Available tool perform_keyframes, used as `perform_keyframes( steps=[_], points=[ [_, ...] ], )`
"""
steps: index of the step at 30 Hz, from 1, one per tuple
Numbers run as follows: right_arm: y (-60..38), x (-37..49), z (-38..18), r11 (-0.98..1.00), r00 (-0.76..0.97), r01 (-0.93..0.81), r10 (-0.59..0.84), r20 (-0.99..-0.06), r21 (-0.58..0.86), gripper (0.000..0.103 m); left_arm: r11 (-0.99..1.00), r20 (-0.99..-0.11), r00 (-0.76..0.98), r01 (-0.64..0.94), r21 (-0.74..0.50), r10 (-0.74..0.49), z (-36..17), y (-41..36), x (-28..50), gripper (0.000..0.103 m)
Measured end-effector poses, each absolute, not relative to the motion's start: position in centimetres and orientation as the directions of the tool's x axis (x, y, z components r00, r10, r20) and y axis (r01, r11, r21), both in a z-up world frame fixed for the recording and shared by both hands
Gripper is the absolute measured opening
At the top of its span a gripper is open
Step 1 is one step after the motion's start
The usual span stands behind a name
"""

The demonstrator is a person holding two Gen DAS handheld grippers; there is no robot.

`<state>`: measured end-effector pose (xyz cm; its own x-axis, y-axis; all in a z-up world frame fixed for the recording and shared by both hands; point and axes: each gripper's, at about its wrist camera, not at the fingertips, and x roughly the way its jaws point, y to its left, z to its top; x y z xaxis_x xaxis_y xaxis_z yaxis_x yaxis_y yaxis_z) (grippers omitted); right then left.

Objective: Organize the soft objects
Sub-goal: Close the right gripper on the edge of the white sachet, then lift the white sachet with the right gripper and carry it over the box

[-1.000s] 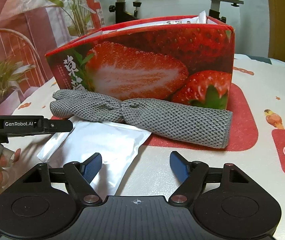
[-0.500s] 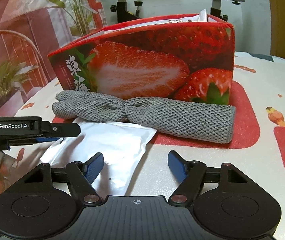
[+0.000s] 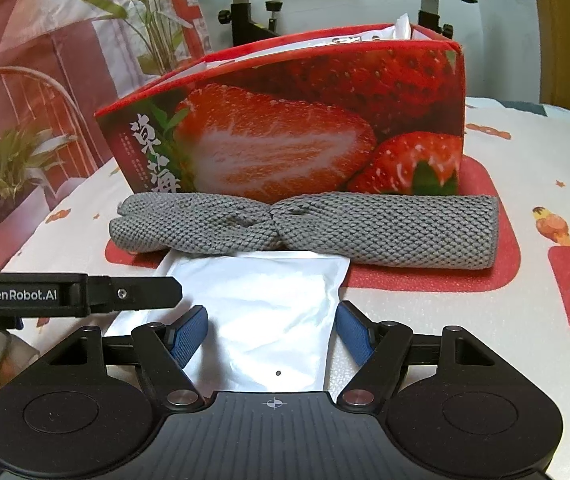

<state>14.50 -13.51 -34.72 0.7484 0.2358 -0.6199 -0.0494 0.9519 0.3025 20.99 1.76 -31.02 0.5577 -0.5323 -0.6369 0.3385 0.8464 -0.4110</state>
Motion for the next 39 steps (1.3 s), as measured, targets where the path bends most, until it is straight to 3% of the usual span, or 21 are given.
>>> perform_keyframes(
  steps=[6, 12, 22, 24, 25, 39],
  points=[
    [-14.0, 14.4, -34.7, 0.939, 0.747, -0.035, 0.253, -0.615, 0.343, 0.068, 0.846, -0.648, 0.544, 0.340, -0.410, -0.533, -31.0, 1.6, 20.5, 0.052],
    [-14.4, 14.2, -34.5, 0.924, 0.735, -0.017, 0.271, -0.621, 0.382, 0.057, 0.838, -0.653, 0.525, 0.346, -0.422, -0.546, -30.9, 1.6, 20.3, 0.051],
    [-15.6, 14.0, -34.8, 0.903, 0.722, 0.029, 0.277, -0.634, 0.428, 0.023, 0.851, -0.665, 0.531, 0.348, -0.394, -0.525, -30.9, 1.0, 20.3, 0.051],
    [-15.8, 13.9, -34.9, 0.903, 0.722, 0.041, 0.270, -0.637, 0.429, 0.016, 0.854, -0.667, 0.535, 0.344, -0.390, -0.519, -30.8, 1.2, 20.2, 0.047],
    [-15.8, 13.9, -34.9, 0.907, 0.721, 0.052, 0.256, -0.645, 0.418, 0.008, 0.856, -0.668, 0.536, 0.340, -0.389, -0.516, -30.8, 1.3, 20.1, 0.043],
    [-16.2, 12.2, -33.1, 0.897, 0.759, 0.024, 0.271, -0.592, 0.441, 0.005, 0.857, -0.674, 0.530, 0.315, -0.408, -0.516, -29.9, 2.1, 18.5, 0.042]
  ],
)
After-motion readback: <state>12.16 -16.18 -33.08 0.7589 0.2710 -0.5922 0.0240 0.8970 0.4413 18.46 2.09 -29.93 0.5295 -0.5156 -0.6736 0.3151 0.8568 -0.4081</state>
